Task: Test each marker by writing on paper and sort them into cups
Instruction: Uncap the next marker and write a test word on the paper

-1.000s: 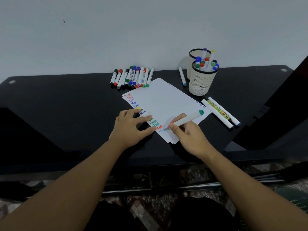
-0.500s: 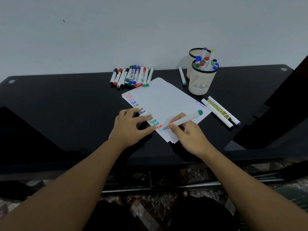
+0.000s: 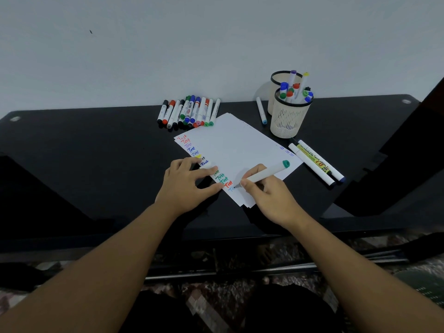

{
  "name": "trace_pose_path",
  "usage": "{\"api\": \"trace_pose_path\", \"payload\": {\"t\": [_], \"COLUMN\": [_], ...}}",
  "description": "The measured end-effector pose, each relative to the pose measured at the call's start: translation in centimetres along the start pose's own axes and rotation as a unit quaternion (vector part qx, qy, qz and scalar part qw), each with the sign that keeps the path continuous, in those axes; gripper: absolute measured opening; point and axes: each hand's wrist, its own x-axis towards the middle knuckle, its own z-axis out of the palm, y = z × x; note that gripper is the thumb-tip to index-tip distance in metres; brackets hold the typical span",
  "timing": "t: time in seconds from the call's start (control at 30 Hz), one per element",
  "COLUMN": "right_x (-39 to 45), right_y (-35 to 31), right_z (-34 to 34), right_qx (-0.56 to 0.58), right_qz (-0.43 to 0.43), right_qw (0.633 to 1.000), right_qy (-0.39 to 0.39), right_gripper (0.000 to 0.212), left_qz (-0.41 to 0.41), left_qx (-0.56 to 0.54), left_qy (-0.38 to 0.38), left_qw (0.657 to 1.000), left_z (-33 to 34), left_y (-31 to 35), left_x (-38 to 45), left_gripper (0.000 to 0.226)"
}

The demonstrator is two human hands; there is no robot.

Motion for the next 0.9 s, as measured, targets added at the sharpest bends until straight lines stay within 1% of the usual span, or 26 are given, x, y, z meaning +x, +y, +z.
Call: {"api": "trace_pose_path", "payload": {"t": [0.1, 0.2, 0.27, 0.4, 0.57, 0.73, 0.9], "right_x": [0.07, 0.06, 0.09, 0.25, 0.01, 0.21, 0.00], "right_y": [0.08, 0.14, 0.26, 0.17, 0.11, 0.21, 0.19], "right_z": [0.11, 0.06, 0.08, 0.29, 0.02, 0.27, 0.11], "right_qx": [-0.006, 0.022, 0.035, -0.004, 0.009, 0.005, 0.017], "right_qz": [-0.007, 0.001, 0.007, -0.003, 0.001, -0.007, 0.000], "right_qw": [1.000, 0.999, 0.999, 1.000, 1.000, 1.000, 1.000], "right_qy": [0.019, 0.031, 0.025, 0.008, 0.015, 0.014, 0.020], "right_gripper": [0.006, 0.005, 0.005, 0.005, 0.008, 0.006, 0.007], "left_qz": [0.000, -0.002, -0.001, -0.001, -0.004, -0.006, -0.004], "left_qx": [0.002, 0.001, 0.004, 0.004, 0.005, 0.000, -0.001], "left_qy": [-0.001, -0.005, -0.006, -0.005, -0.012, -0.012, -0.014], "left_qw": [1.000, 1.000, 1.000, 1.000, 1.000, 1.000, 1.000], "left_z": [-0.01, -0.11, -0.08, -0.10, -0.18, -0.18, -0.26], "left_y": [0.04, 0.08, 0.04, 0.00, 0.11, 0.11, 0.07], "left_x": [-0.04, 0.00, 0.02, -0.01, -0.02, -0.02, -0.05], "left_gripper": [0.069, 0.070, 0.070, 0.070, 0.070, 0.069, 0.065]}}
